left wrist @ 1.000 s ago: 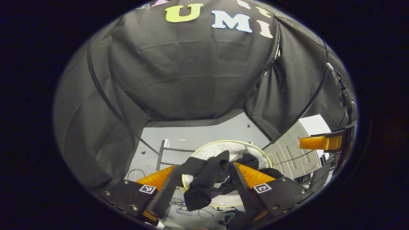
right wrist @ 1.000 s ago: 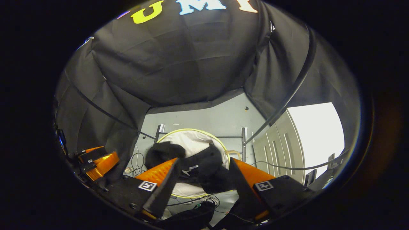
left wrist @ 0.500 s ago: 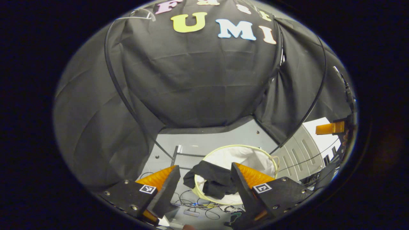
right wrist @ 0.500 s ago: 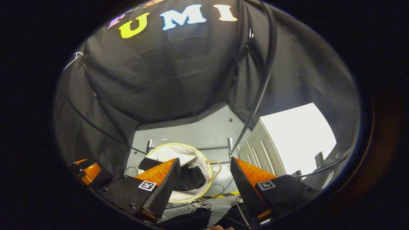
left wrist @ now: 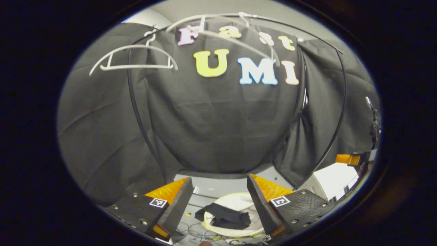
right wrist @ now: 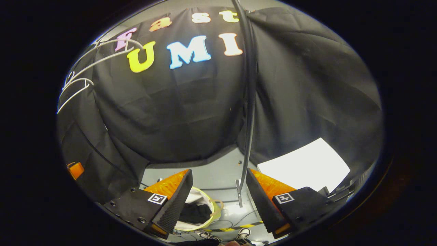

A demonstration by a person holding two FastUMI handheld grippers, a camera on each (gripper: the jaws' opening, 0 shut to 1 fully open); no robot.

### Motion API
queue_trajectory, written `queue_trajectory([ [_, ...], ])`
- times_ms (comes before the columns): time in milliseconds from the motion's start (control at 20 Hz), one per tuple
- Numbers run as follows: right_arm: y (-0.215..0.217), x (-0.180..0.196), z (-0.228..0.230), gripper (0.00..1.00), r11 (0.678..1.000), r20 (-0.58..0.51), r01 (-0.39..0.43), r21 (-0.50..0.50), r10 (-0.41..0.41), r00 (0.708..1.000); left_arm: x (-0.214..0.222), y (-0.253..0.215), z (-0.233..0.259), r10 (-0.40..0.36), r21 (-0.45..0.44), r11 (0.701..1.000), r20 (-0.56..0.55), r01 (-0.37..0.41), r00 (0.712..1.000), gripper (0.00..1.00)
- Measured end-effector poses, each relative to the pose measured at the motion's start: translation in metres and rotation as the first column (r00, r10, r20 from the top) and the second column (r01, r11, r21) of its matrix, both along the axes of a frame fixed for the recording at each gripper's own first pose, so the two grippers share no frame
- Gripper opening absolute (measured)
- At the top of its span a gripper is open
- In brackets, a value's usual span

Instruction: Grasp the clothes on the hanger with both hands and then place them into the laundry hamper below.

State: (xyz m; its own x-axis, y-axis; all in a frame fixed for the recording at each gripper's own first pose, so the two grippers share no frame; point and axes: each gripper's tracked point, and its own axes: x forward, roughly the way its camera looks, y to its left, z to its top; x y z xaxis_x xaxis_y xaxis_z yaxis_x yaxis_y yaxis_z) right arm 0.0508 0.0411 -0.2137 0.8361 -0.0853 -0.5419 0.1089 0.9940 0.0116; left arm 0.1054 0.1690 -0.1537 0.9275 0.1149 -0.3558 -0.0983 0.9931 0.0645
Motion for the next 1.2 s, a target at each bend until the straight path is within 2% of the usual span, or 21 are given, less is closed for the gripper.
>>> queue_trajectory([
  [50,-0.005,0.003,0.017,0.98,1.0,0.041,-0.003,-0.004,0.003,0.999,0.002,-0.007,0.023,0.004,-0.003,1.0,0.041,-0.004,0.999,0.94],
  [100,-0.013,0.003,0.032,0.99,1.0,0.08,0.001,-0.016,0.0,0.997,0.002,-0.015,0.042,0.007,-0.006,1.0,0.067,-0.007,0.998,0.94],
  [250,-0.029,0.007,0.08,0.99,0.999,0.216,0.007,-0.042,0.002,0.976,0.003,-0.036,0.094,0.013,-0.002,1.0,0.148,-0.013,0.989,0.94],
  [300,-0.031,0.009,0.095,0.94,0.999,0.256,0.005,-0.037,0.005,0.967,0.002,-0.045,0.114,0.01,0.003,1.0,0.18,-0.011,0.984,0.94],
  [350,-0.034,0.009,0.11,0.94,1.0,0.293,0.004,-0.027,0.004,0.956,0.0,-0.053,0.132,0.011,0.007,1.0,0.215,-0.013,0.977,0.94],
  [450,-0.039,0.008,0.141,0.94,1.0,0.371,0.002,-0.007,0.001,0.929,-0.004,-0.069,0.171,0.019,0.001,1.0,0.282,-0.021,0.959,0.94],
  [500,-0.043,0.008,0.157,0.98,1.0,0.41,0.006,-0.002,-0.005,0.912,-0.008,-0.071,0.186,0.027,-0.013,1.0,0.31,-0.024,0.95,0.94],
  [550,-0.047,0.008,0.171,0.93,1.0,0.449,0.01,-0.001,-0.008,0.893,-0.013,-0.079,0.199,0.034,-0.031,0.999,0.33,-0.025,0.944,0.93],
  [600,-0.049,0.007,0.184,0.93,1.0,0.487,0.006,-0.001,-0.005,0.873,-0.019,-0.084,0.21,0.042,-0.053,0.998,0.359,-0.025,0.932,0.93],
  [650,-0.049,0.004,0.198,0.98,1.0,0.524,-0.004,-0.003,0.005,0.852,-0.023,-0.091,0.223,0.049,-0.073,0.997,0.39,-0.022,0.919,0.93],
  [750,-0.044,0.003,0.217,0.98,1.0,0.578,-0.028,-0.011,0.03,0.815,-0.033,-0.099,0.247,0.052,-0.099,0.995,0.455,-0.007,0.889,0.93],
  [800,-0.044,0.001,0.224,0.93,0.999,0.596,-0.043,-0.02,0.046,0.802,-0.042,-0.104,0.254,0.054,-0.108,0.994,0.478,-0.002,0.877,0.93],
  [850,-0.049,-0.001,0.23,0.93,0.998,0.609,-0.049,-0.03,0.057,0.791,-0.047,-0.108,0.26,0.054,-0.113,0.994,0.493,0.003,0.868,0.93],
  [950,-0.055,-0.008,0.236,1.0,0.998,0.62,-0.046,-0.042,0.062,0.782,-0.066,-0.12,0.263,0.036,-0.099,0.995,0.493,0.015,0.87,0.93],
  [1050,-0.058,-0.015,0.237,0.93,0.998,0.623,-0.049,-0.044,0.066,0.78,-0.078,-0.117,0.263,0.033,-0.068,0.998,0.481,0.0,0.876,0.93],
  [1150,-0.061,-0.021,0.227,0.93,0.998,0.623,-0.053,-0.043,0.068,0.78,-0.086,-0.111,0.259,0.048,-0.049,0.998,0.473,-0.028,0.88,0.93],
  [1200,-0.064,-0.021,0.217,0.93,0.998,0.609,-0.045,-0.035,0.057,0.791,-0.09,-0.112,0.257,0.044,-0.045,0.999,0.466,-0.026,0.884,0.93],
])
